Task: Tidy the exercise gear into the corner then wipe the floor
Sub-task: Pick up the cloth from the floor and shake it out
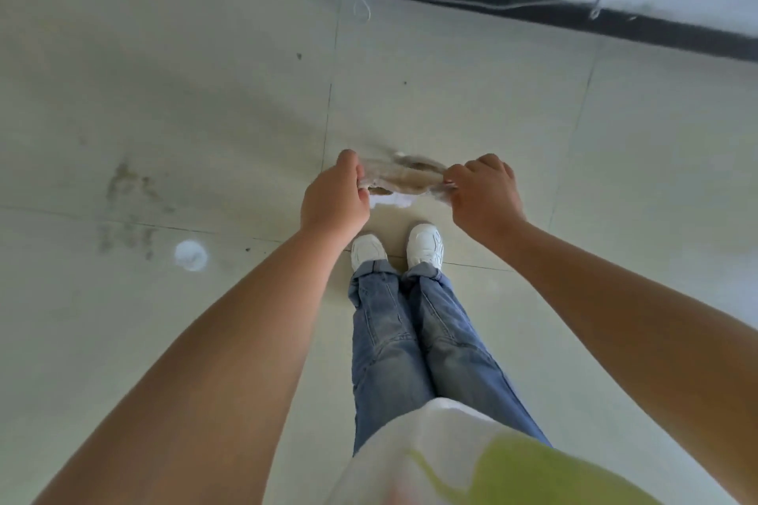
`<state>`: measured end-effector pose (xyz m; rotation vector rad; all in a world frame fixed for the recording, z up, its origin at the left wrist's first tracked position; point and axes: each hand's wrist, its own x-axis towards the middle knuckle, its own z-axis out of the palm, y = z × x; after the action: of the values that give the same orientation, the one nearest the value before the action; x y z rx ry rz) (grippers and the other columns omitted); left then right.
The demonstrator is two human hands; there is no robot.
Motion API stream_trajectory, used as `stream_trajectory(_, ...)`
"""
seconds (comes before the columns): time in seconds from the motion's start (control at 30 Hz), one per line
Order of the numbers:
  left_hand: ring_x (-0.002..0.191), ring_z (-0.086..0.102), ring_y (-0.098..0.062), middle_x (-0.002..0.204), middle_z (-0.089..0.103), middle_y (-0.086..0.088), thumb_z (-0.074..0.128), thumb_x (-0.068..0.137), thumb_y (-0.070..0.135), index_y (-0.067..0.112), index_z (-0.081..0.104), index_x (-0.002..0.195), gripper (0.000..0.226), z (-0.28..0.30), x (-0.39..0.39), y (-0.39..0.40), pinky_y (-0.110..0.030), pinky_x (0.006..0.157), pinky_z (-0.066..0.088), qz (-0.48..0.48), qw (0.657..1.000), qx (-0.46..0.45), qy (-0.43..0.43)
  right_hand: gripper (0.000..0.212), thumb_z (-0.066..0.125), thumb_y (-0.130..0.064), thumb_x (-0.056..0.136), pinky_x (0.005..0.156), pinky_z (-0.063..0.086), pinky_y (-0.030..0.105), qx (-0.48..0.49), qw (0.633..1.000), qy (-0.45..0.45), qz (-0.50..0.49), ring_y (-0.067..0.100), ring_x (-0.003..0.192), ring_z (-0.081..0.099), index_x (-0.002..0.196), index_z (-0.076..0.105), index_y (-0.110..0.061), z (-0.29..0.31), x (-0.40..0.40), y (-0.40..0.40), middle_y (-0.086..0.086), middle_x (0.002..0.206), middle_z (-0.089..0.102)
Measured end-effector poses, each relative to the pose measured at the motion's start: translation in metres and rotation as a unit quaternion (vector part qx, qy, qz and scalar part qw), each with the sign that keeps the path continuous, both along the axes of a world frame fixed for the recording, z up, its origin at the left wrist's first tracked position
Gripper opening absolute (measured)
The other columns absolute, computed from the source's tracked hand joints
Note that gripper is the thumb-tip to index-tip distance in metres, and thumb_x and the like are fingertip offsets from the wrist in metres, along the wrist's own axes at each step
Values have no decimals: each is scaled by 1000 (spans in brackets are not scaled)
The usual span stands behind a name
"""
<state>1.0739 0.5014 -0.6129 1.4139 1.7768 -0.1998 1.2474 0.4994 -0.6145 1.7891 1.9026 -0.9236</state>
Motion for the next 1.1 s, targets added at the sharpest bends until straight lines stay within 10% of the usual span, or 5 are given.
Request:
stream_trajectory(0.17,109,60,-26,119,64,-11,43,96,6,7,59,123,32,104,14,15,-29,83,44,-80,996,26,-31,31,45,-9,92,100,28,28,37,993,40,-103,25,122,44,118,63,-9,109,26,-9,10,113,67)
stream_trajectory(0.53,107,54,-27,108,57,-12,48,95,15,5,65,106,23,285,111,34,-24,82,36,-324,933,80,-134,24,48,-9,94,83,40,28,170,899,42,-401,27,109,53,109,66,-3,292,93,-91,16,106,68)
stream_trajectory(0.7,84,49,-18,86,53,0,43,97,12,10,59,98,16,371,188,8,-25,72,40,-465,863,65,-184,23,49,-4,91,48,34,4,246,819,38,-517,20,78,51,104,68,-3,383,147,-150,6,85,58)
stream_trajectory(0.93,70,48,-10,72,51,8,54,94,15,13,59,89,7,487,322,-59,-16,63,36,-671,710,3,-216,24,47,-6,92,55,37,20,318,728,-1,-607,20,80,49,106,65,-5,482,225,-266,6,88,55)
stream_trajectory(1.1,72,51,-13,75,55,-1,57,93,23,19,59,87,8,539,419,-143,-20,72,42,-681,668,23,-299,23,48,-6,92,55,33,12,377,675,-58,-631,18,83,49,107,66,-4,534,283,-355,7,91,57)
